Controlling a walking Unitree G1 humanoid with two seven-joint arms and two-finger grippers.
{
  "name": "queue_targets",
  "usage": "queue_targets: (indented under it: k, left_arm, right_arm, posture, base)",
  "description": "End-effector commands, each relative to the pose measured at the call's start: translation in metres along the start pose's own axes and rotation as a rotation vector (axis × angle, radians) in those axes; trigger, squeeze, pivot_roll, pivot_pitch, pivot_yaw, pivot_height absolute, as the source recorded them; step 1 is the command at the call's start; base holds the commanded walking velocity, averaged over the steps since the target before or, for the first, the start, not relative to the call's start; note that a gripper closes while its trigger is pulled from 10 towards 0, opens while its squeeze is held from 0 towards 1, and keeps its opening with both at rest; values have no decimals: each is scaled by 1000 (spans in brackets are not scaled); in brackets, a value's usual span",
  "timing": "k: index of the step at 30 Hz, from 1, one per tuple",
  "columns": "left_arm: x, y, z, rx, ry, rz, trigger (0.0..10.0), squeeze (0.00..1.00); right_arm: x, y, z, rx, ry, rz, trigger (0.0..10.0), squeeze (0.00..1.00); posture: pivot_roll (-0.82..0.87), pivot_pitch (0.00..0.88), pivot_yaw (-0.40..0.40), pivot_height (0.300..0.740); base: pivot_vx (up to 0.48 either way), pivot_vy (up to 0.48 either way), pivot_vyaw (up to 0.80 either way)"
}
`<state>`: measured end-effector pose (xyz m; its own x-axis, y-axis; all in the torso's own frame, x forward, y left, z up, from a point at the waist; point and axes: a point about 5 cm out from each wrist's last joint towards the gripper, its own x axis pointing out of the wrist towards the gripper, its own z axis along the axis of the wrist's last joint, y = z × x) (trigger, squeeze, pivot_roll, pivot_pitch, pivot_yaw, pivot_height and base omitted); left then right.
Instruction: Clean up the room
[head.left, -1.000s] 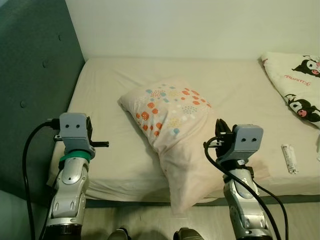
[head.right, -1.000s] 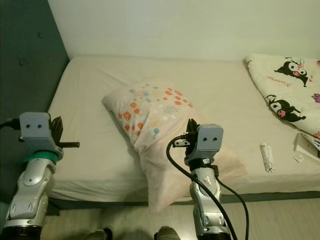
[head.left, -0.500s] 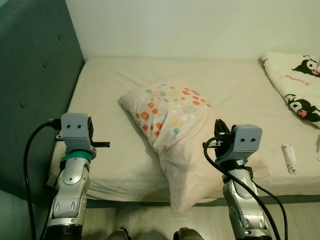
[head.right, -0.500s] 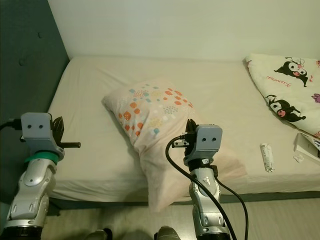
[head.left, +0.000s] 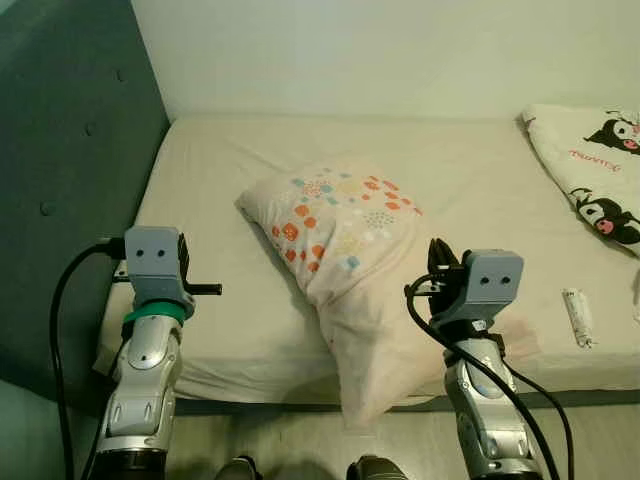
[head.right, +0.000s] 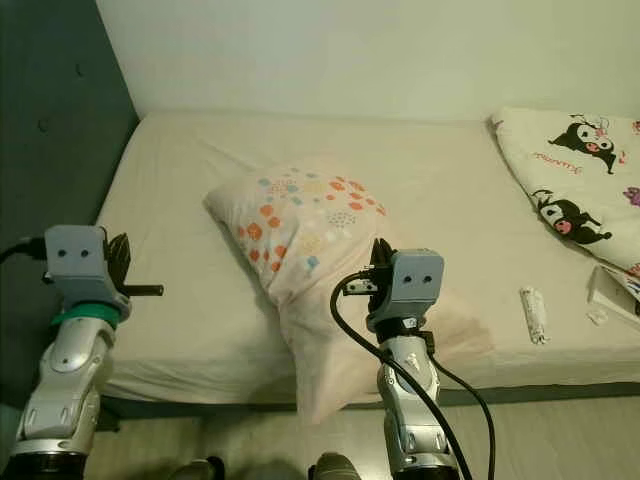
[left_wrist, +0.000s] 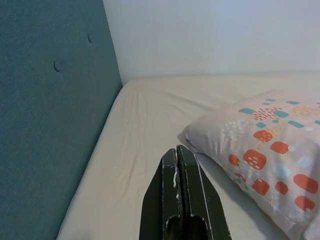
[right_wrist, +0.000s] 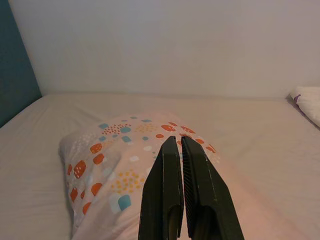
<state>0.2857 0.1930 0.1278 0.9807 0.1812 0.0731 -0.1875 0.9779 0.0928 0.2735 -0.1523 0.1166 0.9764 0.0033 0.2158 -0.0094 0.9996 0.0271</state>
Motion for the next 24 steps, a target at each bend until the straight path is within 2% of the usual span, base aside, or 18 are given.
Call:
queue_targets:
  k: [1, 24]
  left_arm:
    - [-2, -2, -5, 10, 18, -4, 10000, 0]
    - [1, 0, -1, 10, 5, -12, 10000, 0]
  right_arm:
    - [-1, -3, -3, -4, 14, -3, 10000, 0]
    - [-2, -1, -2, -2, 7, -8, 10000, 0]
  posture:
    - [-32, 0, -22, 740]
    - [-49, 0, -9, 740]
  base:
    - [0, 0, 0]
    - [0, 0, 0]
